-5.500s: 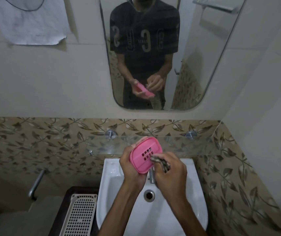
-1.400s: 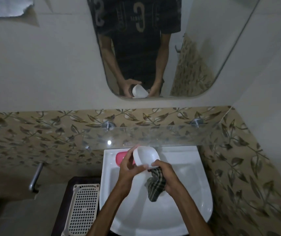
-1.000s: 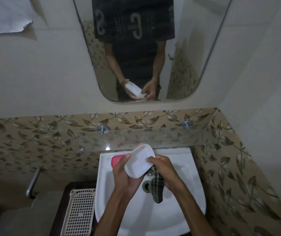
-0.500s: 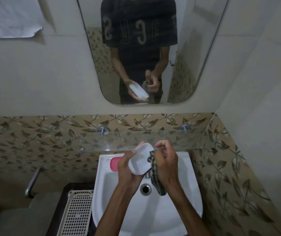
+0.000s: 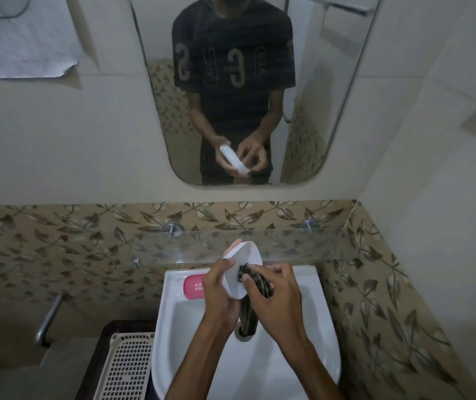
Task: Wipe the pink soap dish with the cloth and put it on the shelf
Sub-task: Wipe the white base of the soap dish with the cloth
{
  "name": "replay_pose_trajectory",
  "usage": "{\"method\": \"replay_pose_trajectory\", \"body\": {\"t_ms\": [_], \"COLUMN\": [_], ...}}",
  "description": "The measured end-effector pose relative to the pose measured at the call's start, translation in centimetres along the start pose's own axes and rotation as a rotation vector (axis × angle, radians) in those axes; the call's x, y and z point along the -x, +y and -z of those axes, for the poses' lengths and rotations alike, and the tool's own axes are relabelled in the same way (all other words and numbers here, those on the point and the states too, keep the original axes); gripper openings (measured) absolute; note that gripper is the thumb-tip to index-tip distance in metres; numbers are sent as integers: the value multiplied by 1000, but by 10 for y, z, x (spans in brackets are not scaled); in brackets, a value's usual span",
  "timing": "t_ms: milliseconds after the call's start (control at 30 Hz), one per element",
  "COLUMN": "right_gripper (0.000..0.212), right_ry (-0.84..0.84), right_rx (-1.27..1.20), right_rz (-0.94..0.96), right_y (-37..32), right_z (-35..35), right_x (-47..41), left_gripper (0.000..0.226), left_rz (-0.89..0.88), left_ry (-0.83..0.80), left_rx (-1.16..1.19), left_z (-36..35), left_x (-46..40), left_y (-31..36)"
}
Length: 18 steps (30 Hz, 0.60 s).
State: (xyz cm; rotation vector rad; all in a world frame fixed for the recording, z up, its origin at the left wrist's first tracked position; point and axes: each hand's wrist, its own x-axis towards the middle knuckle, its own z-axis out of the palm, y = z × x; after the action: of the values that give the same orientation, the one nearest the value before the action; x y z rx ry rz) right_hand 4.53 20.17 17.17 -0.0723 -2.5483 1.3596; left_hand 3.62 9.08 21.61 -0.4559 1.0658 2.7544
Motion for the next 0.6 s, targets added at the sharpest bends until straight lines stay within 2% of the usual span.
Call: {"method": "replay_pose_trajectory", "body": {"t_ms": [133,233,433,533,600], "right_gripper": [17,23,24,23,21], "right_ry": [-61,10,86,76,10], "right_rx": [-116,-192,62,145,169], "right_rz": [-120,-169,126,171,163], "right_y": [-4,-8,-12,-12,-10], "right_z": [-1,-1,11,15,13], "right_x": [5,3,-20,-30,-29], "left_gripper": [66,65,72,74,74], "left_rz": [-13,-35,-92,-89,-107], "left_ry": [6,30,-38,-98,-99], "left_rx": [-87,-155,-189,-216,-213], "left_z": [-2,-3,-5,-8,-8], "left_x": [1,2,-5,-2,-1], "left_y": [-2,-5,9,12,13]}}
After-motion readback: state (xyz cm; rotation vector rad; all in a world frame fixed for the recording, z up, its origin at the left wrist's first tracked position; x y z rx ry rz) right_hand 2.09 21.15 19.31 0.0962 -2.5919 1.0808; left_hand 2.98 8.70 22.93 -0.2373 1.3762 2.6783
